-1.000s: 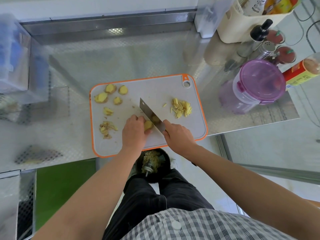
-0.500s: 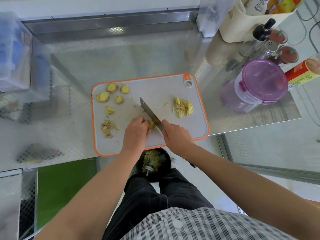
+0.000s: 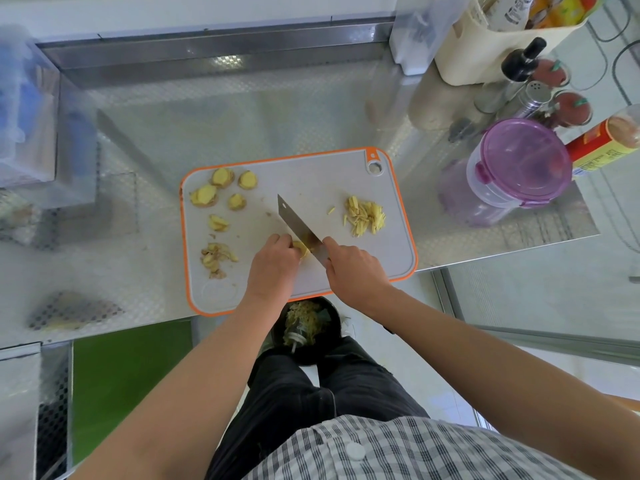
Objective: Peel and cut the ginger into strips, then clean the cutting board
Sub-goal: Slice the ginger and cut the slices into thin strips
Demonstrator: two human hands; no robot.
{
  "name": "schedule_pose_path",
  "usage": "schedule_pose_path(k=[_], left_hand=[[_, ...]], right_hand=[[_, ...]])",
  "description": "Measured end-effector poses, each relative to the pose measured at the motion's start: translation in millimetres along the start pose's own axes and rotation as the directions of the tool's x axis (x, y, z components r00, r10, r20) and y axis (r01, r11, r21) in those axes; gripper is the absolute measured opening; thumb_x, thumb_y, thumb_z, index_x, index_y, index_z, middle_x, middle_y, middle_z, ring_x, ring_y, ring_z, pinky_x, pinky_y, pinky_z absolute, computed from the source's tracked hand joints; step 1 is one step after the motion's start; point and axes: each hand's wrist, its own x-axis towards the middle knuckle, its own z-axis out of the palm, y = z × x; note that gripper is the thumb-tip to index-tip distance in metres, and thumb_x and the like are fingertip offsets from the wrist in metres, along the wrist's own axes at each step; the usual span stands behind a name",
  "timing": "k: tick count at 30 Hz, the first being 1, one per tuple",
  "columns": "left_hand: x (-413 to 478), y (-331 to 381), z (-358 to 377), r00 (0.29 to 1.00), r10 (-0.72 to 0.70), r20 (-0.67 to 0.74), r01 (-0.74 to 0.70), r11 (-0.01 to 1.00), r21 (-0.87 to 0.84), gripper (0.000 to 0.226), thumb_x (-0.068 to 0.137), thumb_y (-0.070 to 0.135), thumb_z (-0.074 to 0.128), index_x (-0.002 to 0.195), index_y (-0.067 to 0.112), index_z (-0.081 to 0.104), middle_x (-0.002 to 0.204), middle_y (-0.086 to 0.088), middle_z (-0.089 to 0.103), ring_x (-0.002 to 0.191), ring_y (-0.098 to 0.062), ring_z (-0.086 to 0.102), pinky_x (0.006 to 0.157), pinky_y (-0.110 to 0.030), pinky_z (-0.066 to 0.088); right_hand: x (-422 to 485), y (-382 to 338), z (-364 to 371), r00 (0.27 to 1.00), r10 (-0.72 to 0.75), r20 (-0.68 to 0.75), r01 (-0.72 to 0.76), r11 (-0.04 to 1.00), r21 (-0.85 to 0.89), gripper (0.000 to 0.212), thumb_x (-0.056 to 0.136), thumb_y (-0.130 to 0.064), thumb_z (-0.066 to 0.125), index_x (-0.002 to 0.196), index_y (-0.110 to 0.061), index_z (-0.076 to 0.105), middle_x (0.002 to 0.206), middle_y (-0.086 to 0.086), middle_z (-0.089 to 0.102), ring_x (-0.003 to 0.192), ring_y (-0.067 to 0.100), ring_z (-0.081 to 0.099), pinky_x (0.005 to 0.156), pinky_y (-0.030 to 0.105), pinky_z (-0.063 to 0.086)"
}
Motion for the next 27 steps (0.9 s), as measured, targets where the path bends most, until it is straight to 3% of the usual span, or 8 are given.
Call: schedule_pose_path(k=[5,9,13,19,23,27], left_hand=[[0.0,-2.9,3.9,1.000,0.015,-0.023,-0.016,1.000,-0.025,0.034,0.040,-0.009,0.089,0.057,0.009,0.066,0.060,-0.003,0.052,0.059,-0.024,0.052,0.039,-0.023,0.039],[-0.8,-5.7,4.1,0.999,0.023,-0.022,-0.025,0.996,-0.088,0.029,0.046,-0.009,0.087,0.057,0.007,0.066,0.060,-0.005,0.050,0.060,-0.026,0.051,0.039,-0.024,0.038],[-1.4,-6.3,1.7,0.999,0.016,-0.032,-0.021,0.989,-0.148,0.022,0.054,-0.007,0.085,0.060,0.005,0.067,0.061,-0.006,0.050,0.062,-0.028,0.052,0.040,-0.028,0.043],[-2.8,-5.7,2.4,0.999,0.024,-0.040,-0.028,0.992,-0.127,0.027,0.050,-0.012,0.085,0.061,0.004,0.067,0.062,-0.006,0.050,0.062,-0.027,0.051,0.039,-0.026,0.040],[-2.0,-5.1,0.4,0.998,0.036,-0.053,-0.042,0.993,-0.113,0.033,0.045,-0.017,0.083,0.059,0.004,0.064,0.060,-0.006,0.051,0.059,-0.026,0.050,0.041,-0.022,0.032],[-1.8,-5.7,1.1,0.998,0.039,-0.050,-0.044,0.993,-0.111,0.034,0.044,-0.016,0.085,0.062,0.006,0.066,0.060,-0.005,0.052,0.059,-0.025,0.050,0.040,-0.024,0.035]], right_hand=[[2.2,1.3,3.4,1.000,0.015,0.026,-0.015,1.000,-0.016,0.016,0.096,-0.009,0.036,0.111,-0.012,0.036,0.070,0.003,0.044,0.064,0.025,0.046,0.049,0.030,0.026],[5.6,-3.9,15.1,0.999,0.041,0.003,-0.041,0.999,0.015,0.010,0.096,-0.007,0.037,0.100,-0.014,0.031,0.070,-0.001,0.041,0.064,0.027,0.046,0.055,0.033,0.032],[10.4,-4.9,20.8,0.999,0.038,-0.039,-0.037,0.998,0.044,0.007,0.099,-0.013,0.036,0.105,-0.013,0.036,0.080,0.001,0.046,0.067,0.029,0.047,0.060,0.035,0.036],[7.2,1.4,8.7,0.997,0.011,-0.079,-0.001,0.992,0.128,0.009,0.101,-0.021,0.033,0.102,-0.013,0.036,0.073,0.000,0.044,0.066,0.027,0.046,0.059,0.034,0.034],[7.8,-0.3,3.0,0.999,-0.021,-0.039,0.023,0.998,0.062,0.009,0.100,-0.018,0.034,0.107,-0.014,0.036,0.077,0.002,0.047,0.069,0.029,0.048,0.059,0.035,0.034],[8.6,-2.1,2.6,1.000,-0.003,-0.005,0.004,1.000,0.022,0.008,0.097,-0.012,0.036,0.104,-0.014,0.035,0.074,0.002,0.044,0.067,0.029,0.047,0.059,0.035,0.034]])
